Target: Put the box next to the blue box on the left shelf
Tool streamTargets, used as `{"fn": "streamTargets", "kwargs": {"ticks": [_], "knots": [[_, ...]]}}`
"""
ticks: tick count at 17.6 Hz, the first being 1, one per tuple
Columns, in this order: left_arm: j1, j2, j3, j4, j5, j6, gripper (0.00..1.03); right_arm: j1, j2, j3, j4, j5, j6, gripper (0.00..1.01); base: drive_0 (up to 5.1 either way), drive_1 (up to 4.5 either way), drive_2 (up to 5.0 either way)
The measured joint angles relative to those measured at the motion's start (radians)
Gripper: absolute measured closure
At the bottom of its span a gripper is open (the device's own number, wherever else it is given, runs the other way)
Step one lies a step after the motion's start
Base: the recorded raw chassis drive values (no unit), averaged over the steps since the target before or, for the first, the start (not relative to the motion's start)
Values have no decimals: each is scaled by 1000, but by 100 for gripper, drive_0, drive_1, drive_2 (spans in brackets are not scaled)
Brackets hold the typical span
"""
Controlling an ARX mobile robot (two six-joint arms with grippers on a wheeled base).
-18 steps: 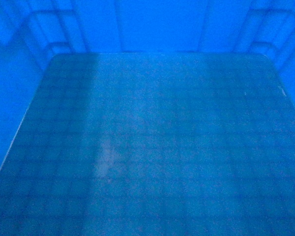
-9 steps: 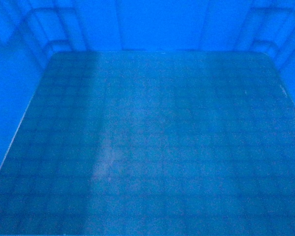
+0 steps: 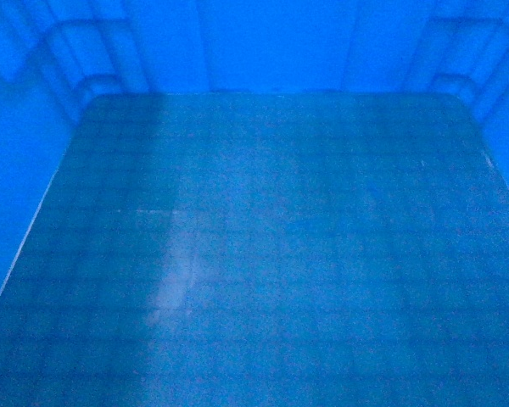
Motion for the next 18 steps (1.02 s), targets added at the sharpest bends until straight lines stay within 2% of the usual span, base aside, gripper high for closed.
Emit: {"fn": "streamTargets", "kwargs": {"ticks": [18], "knots": [[0, 2, 0, -2, 1, 0, 94, 0, 2, 0, -3, 0, -2, 80, 4, 434, -427]]}}
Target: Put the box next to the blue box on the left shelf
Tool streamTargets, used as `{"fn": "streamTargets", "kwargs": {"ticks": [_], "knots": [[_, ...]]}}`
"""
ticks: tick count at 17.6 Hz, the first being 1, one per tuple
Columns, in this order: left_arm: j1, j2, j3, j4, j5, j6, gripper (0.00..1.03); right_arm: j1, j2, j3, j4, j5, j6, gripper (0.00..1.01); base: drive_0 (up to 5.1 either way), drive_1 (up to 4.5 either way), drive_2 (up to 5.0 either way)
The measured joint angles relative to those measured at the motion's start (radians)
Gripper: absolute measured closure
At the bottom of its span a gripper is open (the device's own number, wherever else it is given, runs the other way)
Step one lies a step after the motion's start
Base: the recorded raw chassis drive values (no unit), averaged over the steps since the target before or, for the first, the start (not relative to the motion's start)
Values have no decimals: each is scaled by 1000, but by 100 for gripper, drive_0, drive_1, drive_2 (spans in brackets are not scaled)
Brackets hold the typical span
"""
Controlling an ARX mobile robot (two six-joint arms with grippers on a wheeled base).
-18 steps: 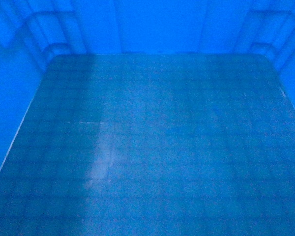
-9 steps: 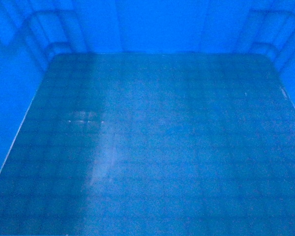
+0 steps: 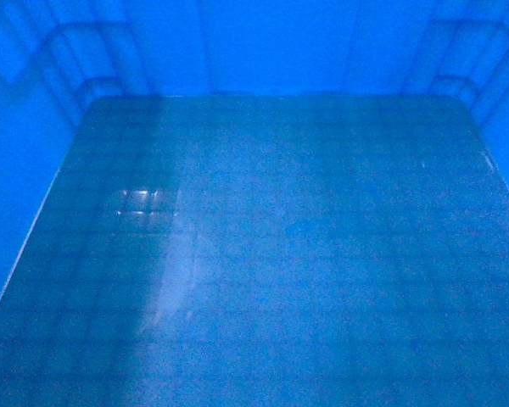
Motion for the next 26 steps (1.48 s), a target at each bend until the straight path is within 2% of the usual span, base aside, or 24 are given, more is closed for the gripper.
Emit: {"fn": "streamTargets", "kwargs": {"ticks": [26], "knots": [[0, -2, 0, 1, -1, 1, 95, 0, 0, -1, 4, 0, -1, 81, 2, 431, -428]]}}
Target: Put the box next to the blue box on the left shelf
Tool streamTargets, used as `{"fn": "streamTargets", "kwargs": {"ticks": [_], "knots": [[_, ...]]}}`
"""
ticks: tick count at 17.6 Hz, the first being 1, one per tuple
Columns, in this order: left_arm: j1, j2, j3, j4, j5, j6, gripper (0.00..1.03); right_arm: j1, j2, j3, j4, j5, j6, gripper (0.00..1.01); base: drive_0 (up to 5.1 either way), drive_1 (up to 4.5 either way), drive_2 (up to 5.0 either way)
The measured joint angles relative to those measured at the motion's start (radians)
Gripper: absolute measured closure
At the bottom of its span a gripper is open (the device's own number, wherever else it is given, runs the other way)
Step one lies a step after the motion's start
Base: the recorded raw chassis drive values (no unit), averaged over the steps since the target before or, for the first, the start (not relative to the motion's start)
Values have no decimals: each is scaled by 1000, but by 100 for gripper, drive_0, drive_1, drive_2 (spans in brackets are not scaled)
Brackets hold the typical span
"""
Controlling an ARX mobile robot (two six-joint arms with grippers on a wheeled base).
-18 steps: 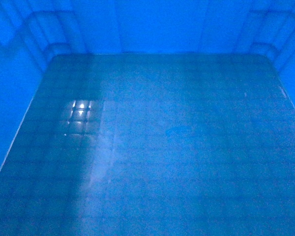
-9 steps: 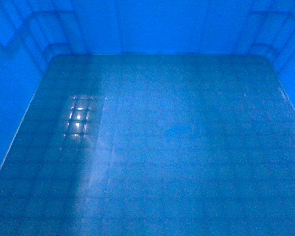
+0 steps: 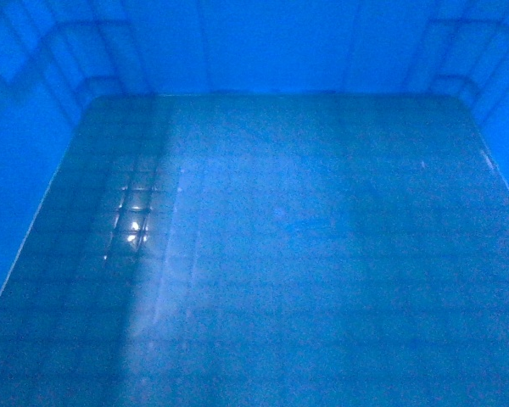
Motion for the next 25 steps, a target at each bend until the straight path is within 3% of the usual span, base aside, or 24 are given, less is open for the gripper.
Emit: {"fn": "streamTargets", "kwargs": {"ticks": [25], "knots": [[0, 1, 0, 4, 0, 0, 95, 0, -1, 0, 2, 0, 0, 81, 4, 433, -425]]}}
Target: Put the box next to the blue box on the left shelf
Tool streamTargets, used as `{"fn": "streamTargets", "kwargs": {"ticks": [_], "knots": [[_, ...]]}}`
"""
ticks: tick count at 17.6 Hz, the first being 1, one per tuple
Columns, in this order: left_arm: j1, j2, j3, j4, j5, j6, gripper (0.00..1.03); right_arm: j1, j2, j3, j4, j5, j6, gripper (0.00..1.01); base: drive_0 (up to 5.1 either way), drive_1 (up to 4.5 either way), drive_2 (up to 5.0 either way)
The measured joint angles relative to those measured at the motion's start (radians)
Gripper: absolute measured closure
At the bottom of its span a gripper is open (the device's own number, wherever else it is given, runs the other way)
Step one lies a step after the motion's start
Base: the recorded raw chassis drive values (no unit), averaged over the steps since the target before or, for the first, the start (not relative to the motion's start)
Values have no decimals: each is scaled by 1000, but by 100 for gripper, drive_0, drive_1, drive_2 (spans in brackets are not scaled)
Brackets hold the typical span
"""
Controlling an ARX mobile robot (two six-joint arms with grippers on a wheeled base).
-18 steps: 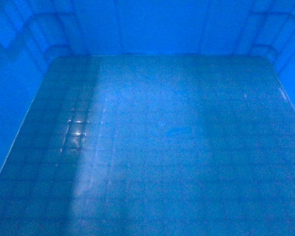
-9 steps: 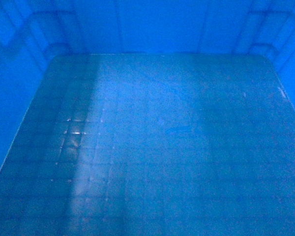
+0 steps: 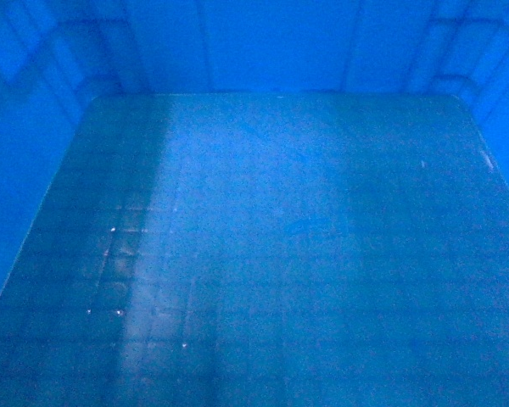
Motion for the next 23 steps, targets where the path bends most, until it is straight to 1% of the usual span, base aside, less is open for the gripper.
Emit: {"fn": "streamTargets", "kwargs": {"ticks": [20, 23], "knots": [[0, 0, 0, -2, 0, 0, 95, 0, 1, 0, -1, 1, 0, 81, 1, 430, -428], [0, 2, 0, -5, 0, 0, 95, 0, 2, 0, -5, 0, 0, 81, 0, 0, 0]]}}
